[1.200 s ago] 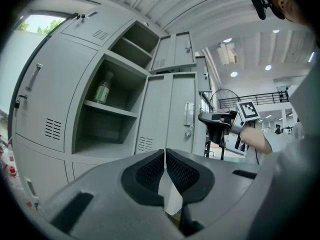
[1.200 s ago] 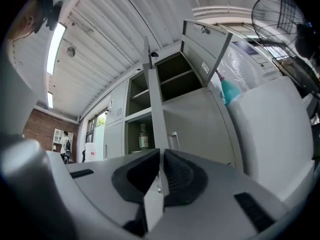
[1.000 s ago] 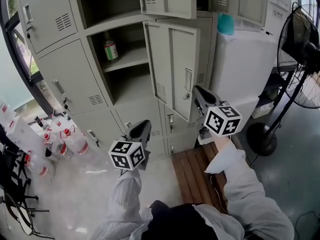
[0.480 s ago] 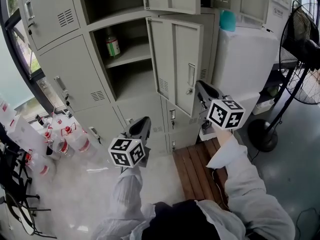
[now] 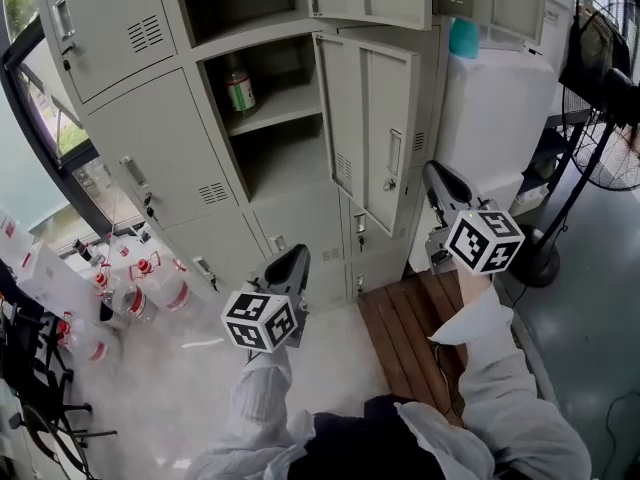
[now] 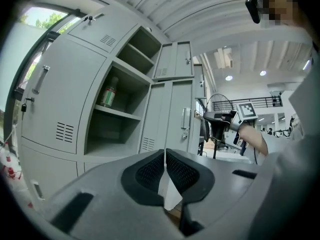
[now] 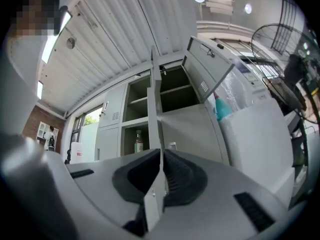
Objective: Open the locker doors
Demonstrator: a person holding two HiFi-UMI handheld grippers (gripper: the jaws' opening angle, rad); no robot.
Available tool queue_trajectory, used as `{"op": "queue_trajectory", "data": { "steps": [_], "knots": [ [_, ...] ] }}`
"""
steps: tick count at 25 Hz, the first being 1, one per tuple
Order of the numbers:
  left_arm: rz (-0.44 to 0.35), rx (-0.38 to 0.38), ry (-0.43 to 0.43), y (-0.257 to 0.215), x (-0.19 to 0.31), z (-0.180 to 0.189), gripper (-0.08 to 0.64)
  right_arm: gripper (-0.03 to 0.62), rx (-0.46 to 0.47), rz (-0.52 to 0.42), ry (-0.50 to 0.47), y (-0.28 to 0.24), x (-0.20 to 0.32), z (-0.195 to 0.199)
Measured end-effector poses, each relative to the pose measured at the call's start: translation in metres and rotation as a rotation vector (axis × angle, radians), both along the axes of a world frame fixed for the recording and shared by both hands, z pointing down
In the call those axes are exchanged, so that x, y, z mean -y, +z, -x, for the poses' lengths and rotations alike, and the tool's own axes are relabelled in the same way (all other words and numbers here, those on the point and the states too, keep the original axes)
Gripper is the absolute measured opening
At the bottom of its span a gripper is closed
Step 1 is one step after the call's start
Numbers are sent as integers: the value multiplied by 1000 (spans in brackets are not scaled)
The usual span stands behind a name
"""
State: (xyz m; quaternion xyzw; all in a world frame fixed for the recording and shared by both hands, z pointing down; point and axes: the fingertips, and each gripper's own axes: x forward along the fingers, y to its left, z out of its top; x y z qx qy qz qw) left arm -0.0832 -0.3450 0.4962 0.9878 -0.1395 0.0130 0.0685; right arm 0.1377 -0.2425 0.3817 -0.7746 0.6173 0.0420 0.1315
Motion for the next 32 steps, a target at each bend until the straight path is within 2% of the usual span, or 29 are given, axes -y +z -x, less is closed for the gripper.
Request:
{"op": "queue_trajectory", "data": {
  "steps": [4,8,15,22,27,32],
  "knots": [
    [-2,4,14,-2,4,25,17,20,-43,20,32,-3,-21,41],
    [-1,9,45,0,0,44,17,20,-14,14,73,10,-40,78],
    [6,14,121,9,-12,72,17,20,11,65,141,55,-54,144],
    [38,0,175,26,-22,104,17,20,18,137,247,105,-68,184],
    [55,-37,116,35,-12,136,16,20,-4,179,237,126,-61,216],
    [37,-7,48,44,2,162,14,12,24,202,203,138,-55,233]
  ]
}}
